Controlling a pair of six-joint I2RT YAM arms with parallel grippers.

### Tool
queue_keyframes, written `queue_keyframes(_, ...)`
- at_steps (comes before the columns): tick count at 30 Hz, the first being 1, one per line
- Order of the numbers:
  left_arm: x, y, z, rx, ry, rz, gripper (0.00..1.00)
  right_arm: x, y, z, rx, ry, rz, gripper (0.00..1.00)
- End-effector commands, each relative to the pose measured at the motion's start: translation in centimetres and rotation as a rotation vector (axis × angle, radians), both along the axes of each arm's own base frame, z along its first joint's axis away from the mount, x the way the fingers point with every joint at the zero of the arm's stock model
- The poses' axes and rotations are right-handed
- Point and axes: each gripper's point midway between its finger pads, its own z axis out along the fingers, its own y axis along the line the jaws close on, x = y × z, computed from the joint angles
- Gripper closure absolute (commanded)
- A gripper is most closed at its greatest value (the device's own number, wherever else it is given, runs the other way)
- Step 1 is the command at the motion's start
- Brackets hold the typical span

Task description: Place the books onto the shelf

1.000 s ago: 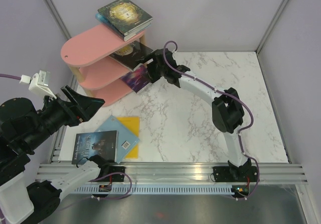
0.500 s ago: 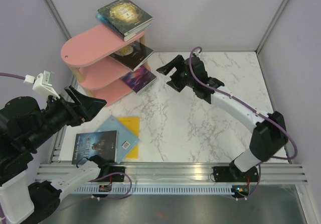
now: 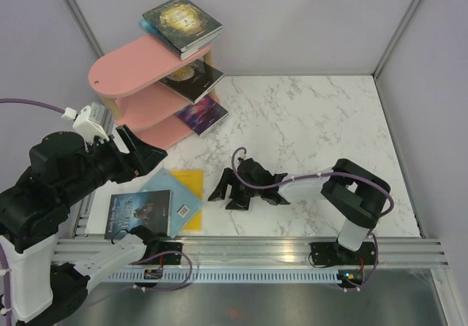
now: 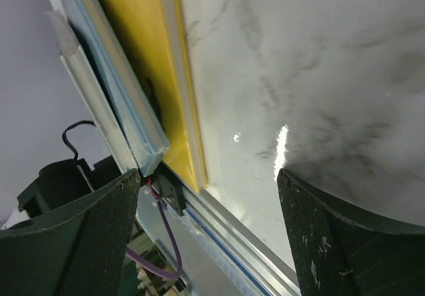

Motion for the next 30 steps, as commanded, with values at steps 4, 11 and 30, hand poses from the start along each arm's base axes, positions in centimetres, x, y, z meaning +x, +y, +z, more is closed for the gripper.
queue_keyframes(4, -0.5, -0.1, -1.2, 0.025, 0.038, -0.024, 0.18, -1.2, 7.7, 2.8, 0.188, -0.074, 0.075, 0.14)
queue_keyframes(11, -1.0, 0.6, -1.8, 0.041, 0.051, -0.007, 0.18, -1.6, 9.3, 2.8, 0.234, -0.057, 0.077, 0.2)
queue_keyframes(30, -0.8, 0.7, -2.0, 0.052, 0.047, -0.001, 0.18, 0.1, 11.6, 6.6, 0.17, -0.146, 0.128, 0.32)
